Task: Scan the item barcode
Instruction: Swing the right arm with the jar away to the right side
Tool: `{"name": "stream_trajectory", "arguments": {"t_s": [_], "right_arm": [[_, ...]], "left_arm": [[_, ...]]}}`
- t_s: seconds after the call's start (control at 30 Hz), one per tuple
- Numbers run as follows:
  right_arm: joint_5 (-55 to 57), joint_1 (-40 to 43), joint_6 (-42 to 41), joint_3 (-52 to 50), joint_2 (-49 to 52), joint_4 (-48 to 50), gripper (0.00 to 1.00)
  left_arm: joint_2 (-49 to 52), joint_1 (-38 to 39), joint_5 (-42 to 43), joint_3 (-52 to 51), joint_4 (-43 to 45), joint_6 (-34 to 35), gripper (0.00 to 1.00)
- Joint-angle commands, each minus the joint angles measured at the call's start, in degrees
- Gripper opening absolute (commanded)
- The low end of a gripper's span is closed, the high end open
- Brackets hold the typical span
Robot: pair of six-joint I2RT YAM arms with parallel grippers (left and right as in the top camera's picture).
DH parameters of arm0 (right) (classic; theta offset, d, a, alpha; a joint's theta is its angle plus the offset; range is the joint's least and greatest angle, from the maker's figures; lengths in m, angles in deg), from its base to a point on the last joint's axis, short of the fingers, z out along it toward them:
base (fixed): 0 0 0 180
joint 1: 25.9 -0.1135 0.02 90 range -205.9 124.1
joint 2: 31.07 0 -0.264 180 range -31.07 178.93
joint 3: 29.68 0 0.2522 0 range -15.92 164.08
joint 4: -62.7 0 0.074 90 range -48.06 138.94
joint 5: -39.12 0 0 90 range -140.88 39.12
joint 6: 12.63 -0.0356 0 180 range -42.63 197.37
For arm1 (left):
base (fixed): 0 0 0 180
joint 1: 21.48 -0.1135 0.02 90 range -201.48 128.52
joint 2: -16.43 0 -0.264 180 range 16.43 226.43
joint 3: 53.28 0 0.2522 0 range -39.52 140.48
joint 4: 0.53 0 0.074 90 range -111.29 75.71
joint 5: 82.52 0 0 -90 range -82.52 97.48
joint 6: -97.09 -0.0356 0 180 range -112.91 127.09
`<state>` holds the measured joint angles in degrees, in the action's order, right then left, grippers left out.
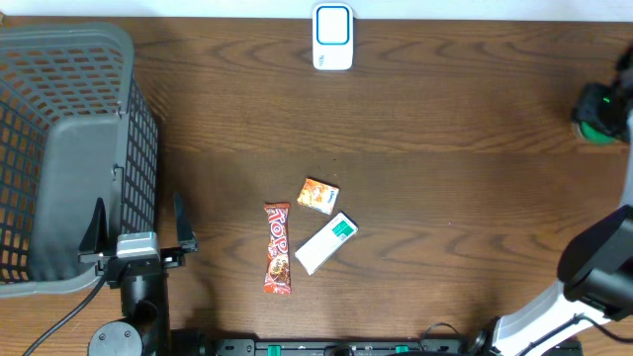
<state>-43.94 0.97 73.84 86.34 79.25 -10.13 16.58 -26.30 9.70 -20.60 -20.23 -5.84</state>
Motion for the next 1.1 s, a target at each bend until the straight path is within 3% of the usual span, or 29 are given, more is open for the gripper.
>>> {"name": "stream_trajectory", "arguments": {"t_s": [0.0,0.1,0.27,0.43,0.6,0.67,0.77,0.83,0.87,1.07], "right_arm": [[-3.87,5.33,-5.11,-0.02,4.48,-1.81,0.69],[-8.96,9.2,-5.9,-0.02,7.65,-2.51,0.69],[-12.02,13.14,-5.95,-0.02,11.06,-2.45,0.61],[-12.35,13.53,-6.29,0.0,11.26,-1.81,0.62],[-21.86,12.92,-6.27,0.04,10.29,-2.84,0.86],[-24.79,11.89,-6.23,0.07,8.96,-3.52,0.88],[-29.83,8.85,-4.76,0.07,5.62,-3.82,0.89],[-31.17,5.38,-4.55,0.07,2.8,-3.98,0.95],[-31.26,2.84,-4.57,0.07,1.11,-4.17,0.99],[-29.88,-15.52,-3.06,0.07,-4.7,-6.69,0.99]], "left_arm": [[0.13,-0.24,-3.32,-11.26,-12.02,12.15,0.96],[0.13,-0.24,-3.32,-11.26,-12.02,12.15,0.96],[0.13,-0.24,-3.34,-11.26,-12.02,12.15,0.96],[0.13,-0.24,-3.32,-11.26,-12.02,12.15,0.96],[0.13,-0.24,-3.32,-11.26,-12.02,12.15,0.96],[0.13,-0.24,-3.32,-11.26,-12.02,12.15,0.96],[0.13,-0.24,-3.32,-11.26,-12.02,12.15,0.96],[0.13,-0.24,-3.32,-11.26,-12.02,12.13,0.96],[0.13,-0.24,-3.32,-11.26,-12.02,12.15,0.96],[0.13,-0.24,-3.32,-11.26,-12.02,12.15,0.96]]}}
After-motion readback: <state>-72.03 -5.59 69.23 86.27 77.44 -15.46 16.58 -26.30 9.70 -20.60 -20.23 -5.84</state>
